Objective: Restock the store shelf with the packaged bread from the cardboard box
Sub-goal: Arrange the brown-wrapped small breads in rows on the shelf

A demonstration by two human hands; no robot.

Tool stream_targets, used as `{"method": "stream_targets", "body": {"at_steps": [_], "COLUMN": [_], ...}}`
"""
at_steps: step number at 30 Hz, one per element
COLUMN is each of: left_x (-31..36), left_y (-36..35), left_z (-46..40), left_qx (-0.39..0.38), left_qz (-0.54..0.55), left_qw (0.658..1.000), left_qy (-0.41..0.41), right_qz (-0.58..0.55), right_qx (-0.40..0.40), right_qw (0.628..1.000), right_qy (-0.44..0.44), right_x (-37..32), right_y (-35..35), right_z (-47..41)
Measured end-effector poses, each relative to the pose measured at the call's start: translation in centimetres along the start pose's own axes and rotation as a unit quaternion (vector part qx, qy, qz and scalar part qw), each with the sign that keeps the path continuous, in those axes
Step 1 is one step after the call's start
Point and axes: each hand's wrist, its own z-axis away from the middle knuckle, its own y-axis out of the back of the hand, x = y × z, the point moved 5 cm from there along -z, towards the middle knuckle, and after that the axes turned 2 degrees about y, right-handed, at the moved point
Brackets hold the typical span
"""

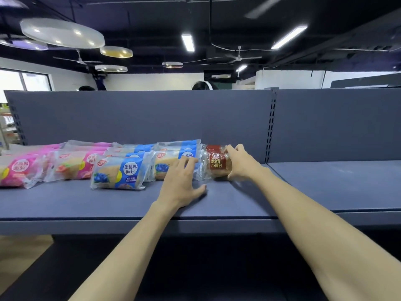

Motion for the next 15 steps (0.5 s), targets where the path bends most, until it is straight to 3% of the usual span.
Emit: {"method": "stream_targets", "body": {"at_steps": [15], "left_x": [0.2], "left_y": [0.2], "left_z": [0.0], "left_qx": [-0.001], "left_qz": [-0.008], "left_qw": [1.0], "left_qy": [-0.007], "right_qz": [0.04], "right_qx": [-0.054], "right_qw": [0.998], "right_qy": [0.0], "right_x": [-0.1], "right_y": [1.4], "right_z": [0.9]}}
